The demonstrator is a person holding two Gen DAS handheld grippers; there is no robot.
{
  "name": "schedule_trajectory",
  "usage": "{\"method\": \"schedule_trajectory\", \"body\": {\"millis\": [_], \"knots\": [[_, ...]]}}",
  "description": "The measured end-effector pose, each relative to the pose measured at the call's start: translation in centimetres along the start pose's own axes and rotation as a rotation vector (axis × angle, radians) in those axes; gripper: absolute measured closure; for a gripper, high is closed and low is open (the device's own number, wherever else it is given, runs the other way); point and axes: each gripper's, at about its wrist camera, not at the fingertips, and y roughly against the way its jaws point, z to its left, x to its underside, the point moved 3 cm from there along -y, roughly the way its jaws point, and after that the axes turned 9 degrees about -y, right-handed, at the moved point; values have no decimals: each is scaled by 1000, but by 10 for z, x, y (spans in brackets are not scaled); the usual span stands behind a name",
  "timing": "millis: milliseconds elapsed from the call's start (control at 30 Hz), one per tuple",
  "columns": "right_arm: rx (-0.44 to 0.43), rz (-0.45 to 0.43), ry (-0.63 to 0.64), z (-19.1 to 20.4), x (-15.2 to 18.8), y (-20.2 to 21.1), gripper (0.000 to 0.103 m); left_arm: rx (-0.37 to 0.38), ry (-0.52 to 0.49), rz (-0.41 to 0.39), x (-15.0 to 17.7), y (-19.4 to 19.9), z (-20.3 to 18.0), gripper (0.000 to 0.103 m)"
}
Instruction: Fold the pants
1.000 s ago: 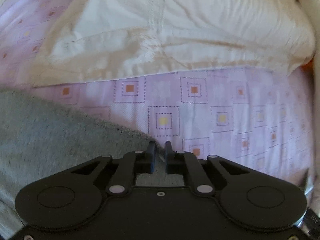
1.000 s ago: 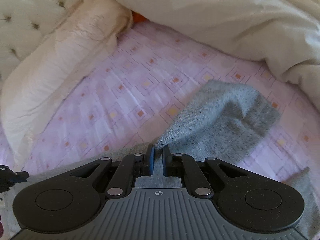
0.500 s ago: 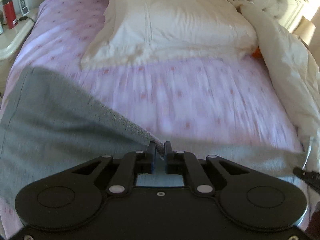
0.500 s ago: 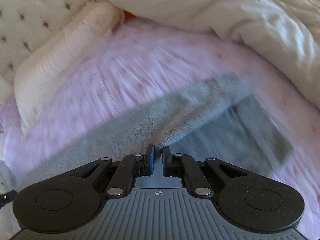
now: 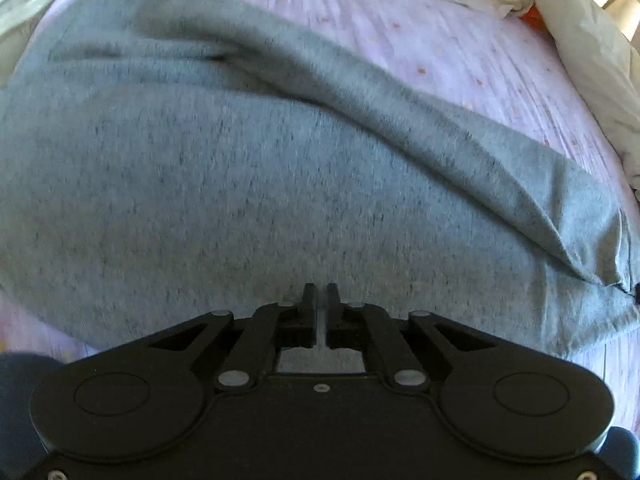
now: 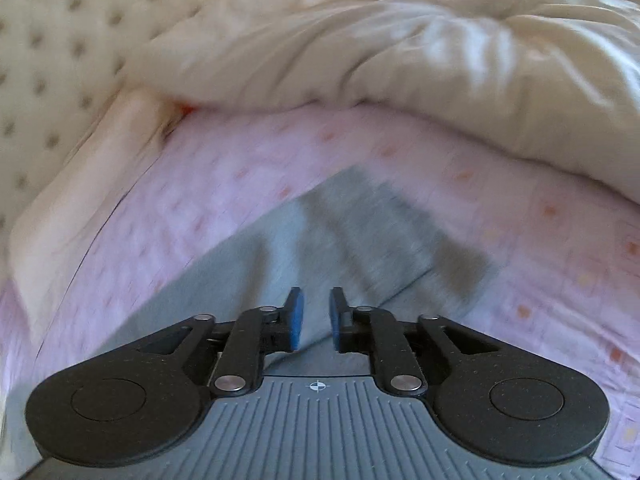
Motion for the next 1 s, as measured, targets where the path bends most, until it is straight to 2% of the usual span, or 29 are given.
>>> {"method": "schedule_trajectory", "body": {"millis": [133, 200, 233, 367, 533, 633, 667, 700, 900, 967, 1000], "knots": [[52, 41, -236, -33, -5, -13, 86, -28, -51, -45, -17, 6, -5, 90], [52, 57, -314, -41, -5, -19, 86, -41, -78, -55, -23, 7, -9, 73], [53, 59, -335, -43, -5, -22, 86, -45, -87, -61, -22, 8, -10, 71], [53, 65, -365, -40, 0, -34, 85, -57, -151, -80, -17, 9, -18, 70], [51, 53, -419, -36, 5, -44, 82, -6, -199, -112, -8, 14, -30, 68], [15, 57, -407, -31, 6, -44, 86, 8, -201, -133, -14, 23, -31, 57], [-8, 33, -403, -29, 8, -40, 96, 13, -192, -140, -17, 25, -30, 51], [-16, 0, -398, -27, 11, -37, 98, 19, -179, -149, -22, 24, -29, 47], [21, -166, -224, -11, 43, -24, 99, 16, -63, -174, -71, 29, -17, 38], [54, -157, -197, -9, 48, -26, 99, 19, -23, -160, -92, 21, -11, 37], [30, -153, -201, -9, 47, -26, 99, 20, 0, -144, -102, 16, -8, 36]]}}
